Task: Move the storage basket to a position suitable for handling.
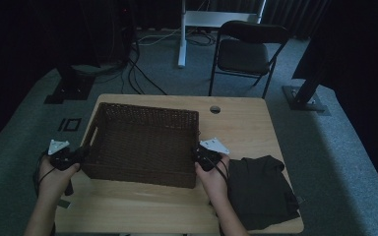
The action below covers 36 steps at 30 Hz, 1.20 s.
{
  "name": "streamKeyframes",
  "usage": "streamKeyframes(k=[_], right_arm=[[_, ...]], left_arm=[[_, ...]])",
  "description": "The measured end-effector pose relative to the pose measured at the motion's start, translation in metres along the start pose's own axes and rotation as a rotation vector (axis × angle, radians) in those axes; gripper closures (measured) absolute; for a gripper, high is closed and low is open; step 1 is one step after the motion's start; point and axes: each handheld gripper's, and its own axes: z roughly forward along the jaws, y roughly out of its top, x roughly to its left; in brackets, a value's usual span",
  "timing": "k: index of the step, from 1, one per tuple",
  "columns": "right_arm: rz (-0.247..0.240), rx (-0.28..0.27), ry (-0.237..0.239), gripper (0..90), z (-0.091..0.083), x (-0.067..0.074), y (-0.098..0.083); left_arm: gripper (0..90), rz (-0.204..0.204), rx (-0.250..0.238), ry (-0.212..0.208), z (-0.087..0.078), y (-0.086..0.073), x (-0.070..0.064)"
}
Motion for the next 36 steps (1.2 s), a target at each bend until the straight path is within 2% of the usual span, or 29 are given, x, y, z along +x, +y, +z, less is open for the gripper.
streamKeyframes(k=[2, 8, 17, 21, 27, 36], right_arm=[[0.007, 0.002, 0.006, 69.5, 0.004, -0.001, 0.002], [0.002, -0.001, 0.008, 70.1, 0.012, 0.000, 0.006], [-0.018, 0.023, 0.016, 70.5, 0.018, 0.000, 0.012], [0.015, 0.019, 0.038, 70.6, 0.018, -0.003, 0.011], [-0.005, 0.020, 0.032, 70.8, 0.013, -0.001, 0.008], [0.003, 0.014, 0.045, 70.8, 0.005, 0.001, 0.003]], left_arm=[[79.1, -0.025, -0.010, -0.010, 0.002, 0.000, 0.003], [79.4, 0.005, 0.003, 0.031, 0.001, 0.002, 0.003], [79.3, -0.026, -0.006, 0.029, -0.001, 0.000, 0.004], [79.3, -0.015, -0.001, 0.034, -0.002, -0.001, 0.003], [79.3, -0.009, 0.007, 0.040, -0.009, -0.005, 0.000], [79.1, -0.020, 0.004, 0.030, -0.019, -0.012, -0.001]])
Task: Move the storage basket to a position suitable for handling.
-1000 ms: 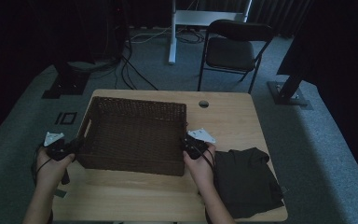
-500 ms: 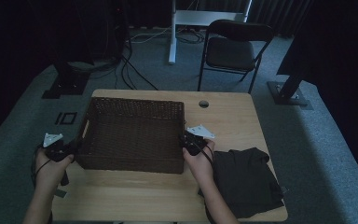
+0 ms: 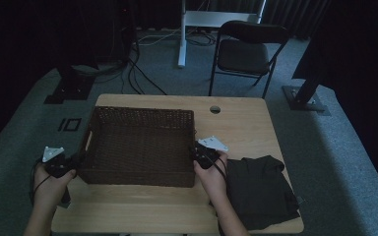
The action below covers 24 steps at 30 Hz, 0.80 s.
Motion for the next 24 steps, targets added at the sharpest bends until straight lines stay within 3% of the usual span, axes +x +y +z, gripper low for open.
streamKeyframes(k=[8, 9, 10, 11, 12, 15, 16, 17, 19, 21, 24], right_arm=[[0.001, -0.005, -0.002, 69.4, -0.002, 0.001, -0.001], [-0.015, -0.004, 0.003, 66.5, -0.002, 0.000, -0.001], [-0.033, -0.002, 0.005, 58.1, -0.002, 0.000, 0.001], [-0.055, -0.004, 0.004, 47.7, -0.001, -0.002, 0.002], [-0.067, -0.004, 0.017, 43.1, 0.000, -0.004, 0.002], [-0.055, 0.025, 0.047, 38.1, 0.001, -0.005, 0.004], [-0.059, 0.032, 0.054, 36.4, 0.001, -0.005, 0.004], [-0.032, 0.025, 0.074, 34.9, 0.000, -0.006, 0.007], [-0.023, 0.003, 0.091, 31.8, -0.002, -0.006, 0.010], [-0.023, -0.031, 0.100, 28.3, -0.004, -0.005, 0.014], [-0.013, -0.101, 0.109, 25.2, -0.006, -0.004, 0.018]], left_arm=[[75.6, 0.024, -0.010, -0.019, 0.001, -0.001, 0.001], [70.5, 0.033, -0.009, -0.037, 0.002, -0.002, 0.001], [61.3, 0.032, -0.013, -0.052, 0.003, -0.003, 0.001], [48.6, 0.063, -0.010, -0.059, 0.004, -0.004, 0.001], [41.4, 0.093, 0.002, -0.061, 0.005, -0.004, 0.000], [32.7, 0.078, -0.006, -0.072, 0.004, -0.002, 0.001], [32.7, 0.097, -0.009, -0.070, 0.002, 0.001, 0.001], [28.1, 0.103, -0.008, -0.071, 0.001, 0.002, 0.002], [27.8, 0.126, 0.009, -0.093, -0.001, 0.005, 0.001], [24.4, 0.109, 0.023, -0.118, -0.003, 0.007, 0.000], [24.4, 0.118, 0.012, -0.115, -0.005, 0.009, 0.000]])
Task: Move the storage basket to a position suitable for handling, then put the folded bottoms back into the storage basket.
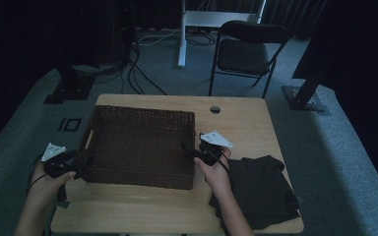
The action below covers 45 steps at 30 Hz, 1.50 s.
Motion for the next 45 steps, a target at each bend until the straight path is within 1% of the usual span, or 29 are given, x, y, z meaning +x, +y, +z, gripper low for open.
streamKeyframes(k=[3, 4, 5, 6, 8, 9, 10, 12, 13, 15, 17, 18, 19, 22, 24, 27, 30, 32, 34, 39, 41, 43, 45], right_arm=[[-0.007, -0.003, 0.010, 27.2, 0.000, 0.000, 0.000], [-0.013, 0.027, 0.007, 31.4, -0.001, -0.001, 0.001], [-0.054, 0.042, -0.007, 28.9, -0.004, 0.000, 0.002], [-0.055, 0.046, -0.004, 26.5, -0.005, 0.001, 0.002], [-0.027, 0.046, 0.002, 21.6, -0.007, 0.004, 0.002], [-0.040, 0.052, 0.001, 20.8, -0.009, 0.005, 0.003], [-0.073, 0.063, 0.010, 20.7, -0.010, 0.007, 0.004], [-0.086, 0.063, 0.013, 20.2, -0.013, 0.008, 0.006], [-0.096, 0.064, 0.023, 19.6, -0.014, 0.009, 0.008], [-0.101, 0.069, 0.035, 19.3, -0.017, 0.010, 0.010], [-0.091, 0.065, 0.043, 19.4, -0.020, 0.009, 0.012], [-0.099, 0.062, 0.042, 19.3, -0.022, 0.009, 0.013], [-0.105, 0.061, 0.040, 19.3, -0.023, 0.008, 0.013], [-0.100, 0.059, 0.037, 18.7, -0.027, 0.004, 0.014], [-0.091, 0.055, 0.037, 18.8, -0.029, 0.001, 0.014], [-0.103, 0.055, 0.019, 19.5, -0.032, -0.004, 0.013], [-0.108, 0.053, 0.009, 19.4, -0.036, -0.009, 0.013], [-0.102, 0.044, 0.000, 19.3, -0.039, -0.012, 0.013], [-0.113, 0.041, -0.014, 19.3, -0.041, -0.016, 0.013], [-0.118, 0.042, -0.046, 19.3, -0.048, -0.026, 0.011], [-0.120, 0.039, -0.050, 17.2, -0.051, -0.030, 0.011], [-0.132, 0.040, -0.062, 17.2, -0.054, -0.033, 0.011], [-0.123, 0.031, -0.063, 16.7, -0.058, -0.036, 0.010]], left_arm=[[24.3, 0.005, -0.008, 0.009, -0.002, 0.002, 0.000], [24.3, 0.006, -0.011, 0.010, -0.005, 0.004, 0.000], [24.3, 0.013, -0.011, 0.013, -0.007, 0.005, -0.001], [24.3, 0.013, -0.017, 0.009, -0.008, 0.006, -0.001], [23.4, 0.005, -0.017, -0.008, -0.010, 0.007, -0.001], [21.0, 0.015, -0.009, -0.004, -0.012, 0.007, -0.002], [20.3, 0.020, -0.010, 0.002, -0.013, 0.008, -0.002], [20.2, 0.021, -0.022, 0.021, -0.016, 0.010, -0.002], [20.2, 0.022, -0.033, 0.026, -0.017, 0.010, -0.002], [18.9, 0.028, -0.049, 0.019, -0.021, 0.013, -0.003], [18.8, 0.037, -0.053, 0.021, -0.024, 0.015, -0.005], [18.8, 0.041, -0.058, 0.018, -0.025, 0.016, -0.006], [18.8, 0.043, -0.060, 0.009, -0.026, 0.017, -0.008], [18.8, 0.059, -0.073, -0.004, -0.028, 0.020, -0.013], [18.8, 0.058, -0.076, -0.015, -0.029, 0.023, -0.017], [18.8, 0.058, -0.088, -0.034, -0.030, 0.026, -0.024], [18.8, 0.064, -0.089, -0.044, -0.029, 0.028, -0.030], [18.8, 0.068, -0.086, -0.055, -0.028, 0.029, -0.034], [18.8, 0.070, -0.085, -0.065, -0.025, 0.030, -0.038], [18.8, 0.083, -0.088, -0.121, -0.018, 0.032, -0.054], [18.8, 0.085, -0.086, -0.140, -0.016, 0.033, -0.059], [18.8, 0.098, -0.083, -0.151, -0.012, 0.034, -0.066], [18.8, 0.108, -0.078, -0.163, -0.010, 0.034, -0.071]])
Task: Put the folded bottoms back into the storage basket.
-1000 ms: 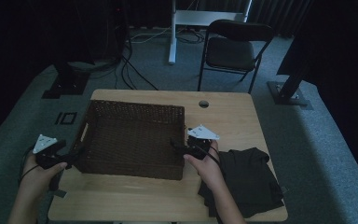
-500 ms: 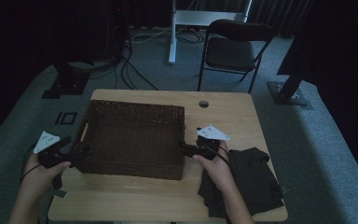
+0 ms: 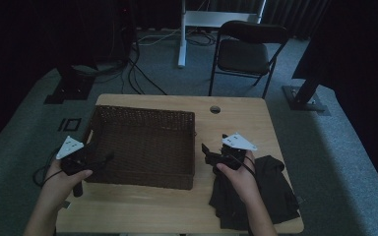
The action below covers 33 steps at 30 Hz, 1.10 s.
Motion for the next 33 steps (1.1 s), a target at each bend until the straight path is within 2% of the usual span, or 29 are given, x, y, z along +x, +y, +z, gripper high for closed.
streamKeyframes(k=[1, 6, 11, 13, 15, 16, 17, 18, 23, 28, 30, 33], right_arm=[[0.012, -0.001, 0.003, 16.0, -0.002, -0.002, -0.001], [0.013, 0.003, -0.009, 15.9, -0.008, -0.010, -0.007], [0.034, 0.003, -0.024, 15.9, -0.014, -0.020, -0.013], [0.027, 0.002, -0.033, 15.8, -0.018, -0.024, -0.014], [0.030, 0.001, -0.042, 15.4, -0.023, -0.028, -0.016], [0.026, 0.002, -0.044, 15.3, -0.024, -0.030, -0.017], [0.026, 0.005, -0.045, 15.3, -0.026, -0.031, -0.018], [0.028, 0.004, -0.048, 15.3, -0.028, -0.033, -0.020], [0.033, 0.009, -0.062, 15.3, -0.036, -0.042, -0.027], [0.041, 0.005, -0.077, 15.3, -0.044, -0.050, -0.032], [0.042, 0.004, -0.077, 15.3, -0.045, -0.051, -0.032], [0.049, 0.003, -0.098, 15.2, -0.052, -0.057, -0.037]], left_arm=[[18.8, 0.002, 0.002, -0.004, 0.001, 0.000, -0.002], [18.8, 0.026, 0.008, -0.037, 0.009, 0.002, -0.016], [18.8, 0.041, -0.002, -0.092, 0.017, 0.007, -0.032], [18.8, 0.051, -0.001, -0.100, 0.018, 0.007, -0.035], [18.8, 0.070, -0.003, -0.120, 0.022, 0.011, -0.047], [18.8, 0.070, -0.003, -0.120, 0.022, 0.011, -0.047], [18.8, 0.075, -0.009, -0.135, 0.025, 0.012, -0.055], [18.8, 0.075, -0.009, -0.135, 0.025, 0.012, -0.055], [18.8, 0.107, -0.003, -0.184, 0.035, 0.015, -0.078], [18.8, 0.119, 0.010, -0.225, 0.049, 0.015, -0.097], [18.8, 0.119, 0.010, -0.225, 0.049, 0.015, -0.097], [18.8, 0.128, 0.017, -0.255, 0.060, 0.014, -0.112]])
